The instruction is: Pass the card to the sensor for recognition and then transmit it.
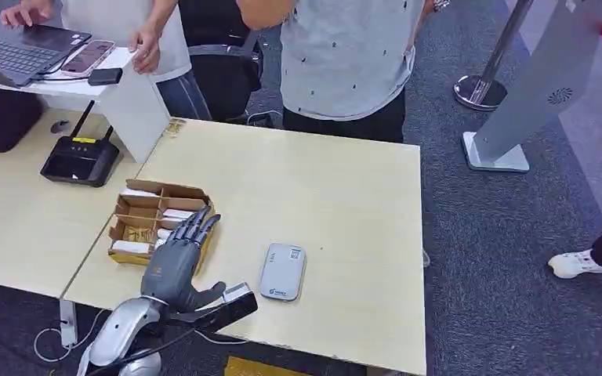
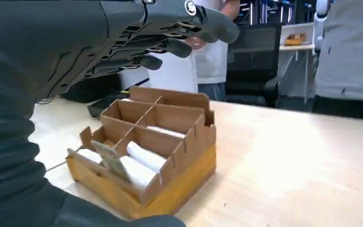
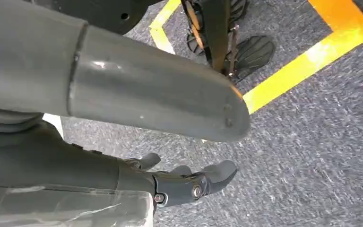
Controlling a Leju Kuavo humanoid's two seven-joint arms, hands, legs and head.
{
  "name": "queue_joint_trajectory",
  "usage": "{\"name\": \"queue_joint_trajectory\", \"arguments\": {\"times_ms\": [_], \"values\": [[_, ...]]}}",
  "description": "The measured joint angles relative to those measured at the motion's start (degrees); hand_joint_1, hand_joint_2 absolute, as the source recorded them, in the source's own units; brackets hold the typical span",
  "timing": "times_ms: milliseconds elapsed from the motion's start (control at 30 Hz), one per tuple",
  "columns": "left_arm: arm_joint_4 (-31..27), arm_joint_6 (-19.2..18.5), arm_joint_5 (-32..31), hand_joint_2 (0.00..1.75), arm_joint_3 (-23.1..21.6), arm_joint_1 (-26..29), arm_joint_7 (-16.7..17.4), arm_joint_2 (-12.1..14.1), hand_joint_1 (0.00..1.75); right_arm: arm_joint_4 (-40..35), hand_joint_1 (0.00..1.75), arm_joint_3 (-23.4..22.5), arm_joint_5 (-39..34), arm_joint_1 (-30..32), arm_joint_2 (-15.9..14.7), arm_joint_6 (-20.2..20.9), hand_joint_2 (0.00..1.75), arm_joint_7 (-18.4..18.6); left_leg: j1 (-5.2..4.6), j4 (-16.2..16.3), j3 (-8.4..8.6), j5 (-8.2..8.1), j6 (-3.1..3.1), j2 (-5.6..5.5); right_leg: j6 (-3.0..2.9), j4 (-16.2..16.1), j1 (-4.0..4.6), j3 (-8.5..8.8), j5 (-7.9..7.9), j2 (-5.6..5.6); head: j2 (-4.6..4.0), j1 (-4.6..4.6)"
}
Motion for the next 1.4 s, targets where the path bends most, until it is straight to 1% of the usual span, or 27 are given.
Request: {"name": "queue_joint_trajectory", "arguments": {"times_ms": [233, 300, 367, 433, 500, 633, 733, 800, 867, 900, 933, 1033, 1167, 1267, 1400], "values": [[-0.15, -0.37, -0.76, 1.75, 0.68, 1.72, 0.35, -0.33, 0.00, 0.00, 0.00, 0.00, 0.00, -0.01, 0.00, 0.09, 0.00, -0.02, 0.04, -0.01, 0.00, 0.01, -0.01, -0.01, -0.02, 0.03, 0.01, 0.00, -0.01, -0.03, 0.00, 0.00], [-0.17, -1.44, -2.87, 1.75, 0.79, 1.86, 0.96, -0.28, 0.00, 0.00, 0.00, 0.00, 0.00, -0.03, 0.00, 0.09, 0.00, -0.13, 0.03, -0.01, 0.00, 0.01, -0.01, -0.01, -0.02, 0.03, 0.01, 0.01, -0.01, -0.02, 0.00, 0.00], [-0.15, -2.36, -6.17, 1.75, 1.47, 2.19, 2.41, -0.02, 0.00, 0.00, 0.00, 0.00, 0.18, -0.02, 0.00, 0.37, 0.00, -0.22, 0.03, -0.01, 0.00, 0.01, -0.01, 0.00, -0.02, 0.03, 0.01, 0.00, -0.01, -0.01, 0.00, 0.00], [0.04, -2.84, -7.45, 1.75, 2.93, 2.16, 3.21, 0.39, 0.00, 0.00, 0.00, 0.00, 0.68, -0.02, 0.00, 0.63, 0.00, -0.33, 0.03, -0.01, 0.00, 0.01, -0.01, -0.01, -0.02, 0.02, 0.01, 0.00, -0.01, -0.01, 0.00, 0.00], [0.66, -3.17, -8.04, 1.75, 5.40, 1.73, 3.26, 0.79, 0.00, 0.00, 0.00, 0.09, 1.07, -0.06, 0.00, 0.85, 0.00, -0.39, 0.04, -0.01, 0.01, 0.01, -0.01, -0.01, -0.03, 0.02, 0.01, 0.00, -0.02, -0.01, 0.00, 0.00], [2.38, -4.59, -10.06, 1.75, 10.10, 0.11, 1.83, 1.29, 0.00, 0.00, 0.00, 0.22, 1.42, -0.07, -0.13, 1.25, 0.00, -0.55, 0.04, -0.01, 0.01, 0.01, -0.01, -0.01, -0.06, 0.03, 0.01, 0.00, -0.04, -0.02, 0.00, 0.00], [3.43, -4.85, -12.26, 1.75, 12.04, -0.82, 1.62, 1.79, 0.00, 0.00, 0.00, 0.35, 1.77, -0.09, -0.24, 1.31, 0.00, -0.66, 0.04, -0.01, 0.01, 0.01, -0.01, -0.01, -0.06, 0.03, 0.01, 0.00, -0.04, -0.01, 0.00, 0.00], [3.96, -5.27, -12.57, 1.75, 12.74, -1.31, 2.27, 2.58, 0.00, 0.00, 0.00, 0.46, 1.84, -0.09, -0.31, 1.36, 0.00, -0.72, 0.03, -0.01, 0.01, 0.01, -0.01, -0.01, -0.06, 0.03, 0.01, 0.00, -0.04, -0.01, 0.00, 0.00], [4.98, -6.14, -12.78, 1.75, 13.00, -2.06, 5.43, 4.30, 0.00, 0.00, 0.00, 0.63, 2.05, -0.12, -0.52, 1.59, 0.00, -0.87, 0.04, -0.01, 0.00, 0.01, -0.01, -0.01, -0.06, 0.03, 0.01, 0.00, -0.04, -0.02, 0.00, 0.02], [5.60, -6.49, -12.81, 1.75, 13.03, -2.48, 7.04, 5.69, 0.00, 0.00, 0.00, 0.77, 2.25, -0.17, -0.57, 1.73, 0.00, -0.92, 0.04, -0.01, 0.01, 0.01, -0.01, 0.00, -0.06, 0.03, 0.01, -0.01, -0.04, -0.01, 0.00, 0.00], [6.12, -6.80, -12.92, 1.75, 13.14, -2.85, 7.96, 6.43, 0.00, 0.00, 0.00, 0.92, 2.40, -0.18, -0.59, 1.73, 0.00, -0.96, 0.04, -0.01, 0.01, 0.01, -0.01, 0.01, -0.06, 0.03, 0.01, -0.01, -0.04, -0.01, 0.00, -0.02], [7.12, -6.95, -12.96, 1.75, 13.53, -3.38, 8.39, 8.05, 0.00, 0.00, 0.00, 1.14, 2.43, -0.19, -0.66, 1.73, 0.00, -0.98, 0.05, -0.01, 0.01, 0.01, -0.02, -0.01, -0.07, 0.03, 0.01, 0.00, -0.05, -0.02, 0.00, 0.00], [8.07, -7.06, -12.96, 1.75, 13.55, -3.76, 8.52, 9.16, 0.00, 0.00, 0.00, 1.46, 2.43, -0.23, -0.68, 1.73, 0.00, -0.98, 0.04, -0.01, 0.00, 0.01, -0.02, -0.01, -0.07, 0.03, 0.01, 0.00, -0.05, -0.01, 0.00, 0.00], [8.78, -9.68, -12.96, 1.75, 14.44, -4.27, 7.76, 9.38, 0.00, 0.00, 0.00, 1.75, 2.93, -0.23, -0.77, 1.99, 0.00, -1.05, 0.03, -0.01, 0.00, 0.01, -0.01, -0.01, -0.07, 0.02, 0.01, -0.01, -0.05, -0.01, 0.00, -0.02], [10.47, -10.92, -12.96, 1.75, 15.23, -6.08, 7.30, 10.76, 0.00, 0.00, 0.00, 1.95, 3.24, -0.35, -1.01, 2.47, 0.00, -1.27, 0.03, -0.01, 0.00, 0.01, -0.01, -0.02, -0.07, 0.02, 0.01, 0.00, -0.05, -0.04, 0.00, 0.00]]}}
